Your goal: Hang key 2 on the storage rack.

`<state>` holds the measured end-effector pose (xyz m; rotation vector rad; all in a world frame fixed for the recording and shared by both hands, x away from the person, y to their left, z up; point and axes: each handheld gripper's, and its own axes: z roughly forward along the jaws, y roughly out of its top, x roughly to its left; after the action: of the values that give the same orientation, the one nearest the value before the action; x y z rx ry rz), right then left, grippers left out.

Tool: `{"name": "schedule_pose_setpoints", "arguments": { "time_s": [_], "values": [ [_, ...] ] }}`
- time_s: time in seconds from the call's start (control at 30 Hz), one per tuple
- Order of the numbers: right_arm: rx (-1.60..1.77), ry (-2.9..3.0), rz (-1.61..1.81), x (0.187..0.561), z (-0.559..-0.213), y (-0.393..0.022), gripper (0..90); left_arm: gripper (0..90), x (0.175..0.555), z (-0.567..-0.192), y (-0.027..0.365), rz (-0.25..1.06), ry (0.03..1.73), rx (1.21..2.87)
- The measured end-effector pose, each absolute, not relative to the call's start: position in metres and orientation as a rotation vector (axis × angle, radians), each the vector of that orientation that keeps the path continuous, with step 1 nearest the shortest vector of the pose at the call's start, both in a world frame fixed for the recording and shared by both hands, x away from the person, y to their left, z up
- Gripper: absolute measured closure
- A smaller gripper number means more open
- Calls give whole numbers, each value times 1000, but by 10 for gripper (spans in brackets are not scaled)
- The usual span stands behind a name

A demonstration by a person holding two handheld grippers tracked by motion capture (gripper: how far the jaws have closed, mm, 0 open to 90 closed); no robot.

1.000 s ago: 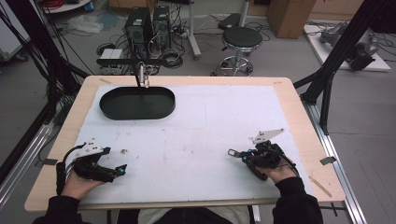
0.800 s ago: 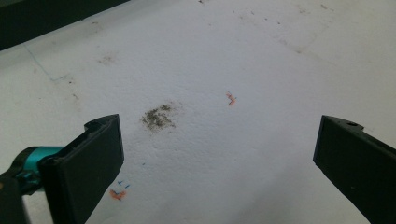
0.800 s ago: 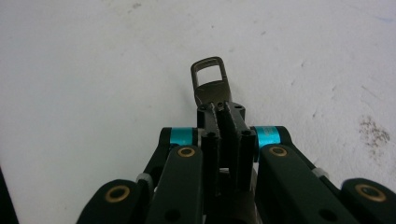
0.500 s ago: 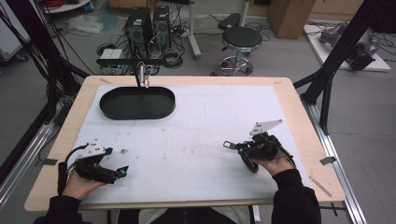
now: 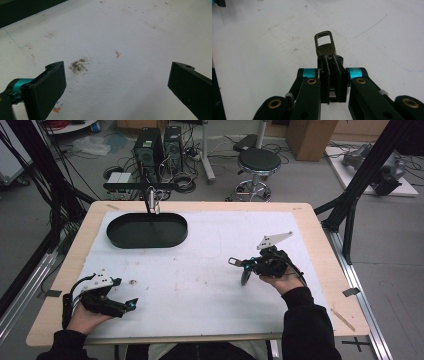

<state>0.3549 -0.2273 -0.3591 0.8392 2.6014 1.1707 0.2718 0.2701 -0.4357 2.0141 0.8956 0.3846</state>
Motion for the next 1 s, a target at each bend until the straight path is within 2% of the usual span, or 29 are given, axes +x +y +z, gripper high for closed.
{"name": "schedule_pose_setpoints", "arguments": {
  "time_s": [0.67, 1.0],
  "values": [
    [811, 2590, 1175, 383, -329, -184, 857, 22, 274, -435, 268, 353, 866, 2006],
    [744, 2618, 1154, 399, -315, -149, 857, 22, 273, -435, 265, 351, 853, 2008]
  ]
}}
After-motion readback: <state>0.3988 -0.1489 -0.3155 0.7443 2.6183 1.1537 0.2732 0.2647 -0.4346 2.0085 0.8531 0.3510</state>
